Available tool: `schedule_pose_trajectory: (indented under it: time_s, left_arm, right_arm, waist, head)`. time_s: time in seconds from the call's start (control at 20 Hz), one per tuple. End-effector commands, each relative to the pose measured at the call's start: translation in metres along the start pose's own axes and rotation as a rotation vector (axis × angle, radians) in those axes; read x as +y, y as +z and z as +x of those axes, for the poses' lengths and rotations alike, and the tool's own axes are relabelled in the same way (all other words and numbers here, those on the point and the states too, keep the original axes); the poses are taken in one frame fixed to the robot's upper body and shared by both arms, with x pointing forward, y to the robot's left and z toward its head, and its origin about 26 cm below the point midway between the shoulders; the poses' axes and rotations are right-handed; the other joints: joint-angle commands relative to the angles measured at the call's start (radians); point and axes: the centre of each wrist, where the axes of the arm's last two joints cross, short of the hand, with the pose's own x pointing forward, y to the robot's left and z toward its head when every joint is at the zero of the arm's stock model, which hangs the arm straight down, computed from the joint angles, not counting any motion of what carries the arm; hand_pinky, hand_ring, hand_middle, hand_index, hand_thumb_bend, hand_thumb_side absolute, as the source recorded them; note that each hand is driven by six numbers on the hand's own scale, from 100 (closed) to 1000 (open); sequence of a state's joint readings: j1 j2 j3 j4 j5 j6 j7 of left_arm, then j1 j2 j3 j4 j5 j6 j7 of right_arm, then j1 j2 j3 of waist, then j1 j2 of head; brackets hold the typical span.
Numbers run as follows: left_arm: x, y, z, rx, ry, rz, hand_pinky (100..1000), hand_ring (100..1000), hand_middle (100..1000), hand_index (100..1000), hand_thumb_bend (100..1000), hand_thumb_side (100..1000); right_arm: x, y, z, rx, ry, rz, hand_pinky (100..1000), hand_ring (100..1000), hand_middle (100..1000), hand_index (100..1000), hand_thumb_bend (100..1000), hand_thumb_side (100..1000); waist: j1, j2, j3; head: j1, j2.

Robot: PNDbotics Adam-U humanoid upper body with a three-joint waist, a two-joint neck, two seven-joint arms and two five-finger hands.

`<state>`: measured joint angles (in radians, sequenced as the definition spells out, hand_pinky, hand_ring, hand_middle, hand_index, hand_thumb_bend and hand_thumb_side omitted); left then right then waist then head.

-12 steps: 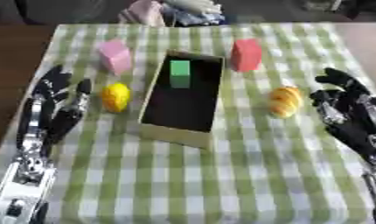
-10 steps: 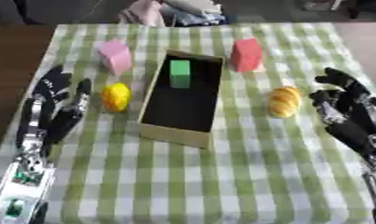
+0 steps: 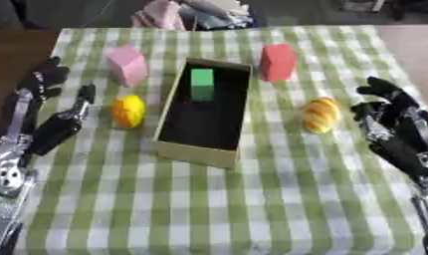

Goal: Pick up objects on the table and place them in the box.

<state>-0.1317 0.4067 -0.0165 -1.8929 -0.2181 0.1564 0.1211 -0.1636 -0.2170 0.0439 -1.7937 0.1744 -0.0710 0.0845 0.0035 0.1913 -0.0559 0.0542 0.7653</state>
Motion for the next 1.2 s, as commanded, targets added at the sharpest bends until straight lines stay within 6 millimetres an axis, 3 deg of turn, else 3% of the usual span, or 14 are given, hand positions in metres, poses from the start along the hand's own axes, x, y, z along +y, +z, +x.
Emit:
schedule_pose_trajectory:
  time_s: [0.05, 0.65, 0.9, 1.2]
  left_arm:
    - [0.016, -0.006, 0.012, -0.051, -0.114, -0.058, 864, 863, 791, 933, 319, 414]
    - [0.059, -0.045, 0.045, -0.048, -0.755, -0.632, 854, 845, 779, 911, 377, 295]
    - [0.056, -0.068, 0.042, -0.024, -0.894, -0.794, 857, 851, 782, 908, 395, 273]
    - [0.031, -0.093, 0.028, -0.016, -1.006, -0.927, 866, 864, 794, 914, 421, 268]
  right_arm:
    - [-0.006, -0.003, 0.005, -0.024, 0.018, -0.001, 669, 695, 798, 921, 100, 432]
    - [-0.004, -0.003, 0.005, -0.022, 0.021, 0.023, 669, 695, 798, 921, 100, 430]
    - [-0.003, -0.003, 0.004, -0.02, 0.019, 0.036, 669, 695, 798, 921, 100, 429]
    - [-0.002, -0.003, 0.004, -0.021, 0.014, 0.047, 669, 695, 797, 921, 100, 430]
  waist:
    - [0.0, -0.018, -0.004]
    - [0.015, -0.025, -0.029]
    - [0.016, -0.029, -0.039]
    - [0.016, -0.035, -0.041]
  head:
    - [-0.001, 0.005]
    - [-0.005, 0.005]
    - [-0.003, 0.005]
    - [-0.003, 0.005]
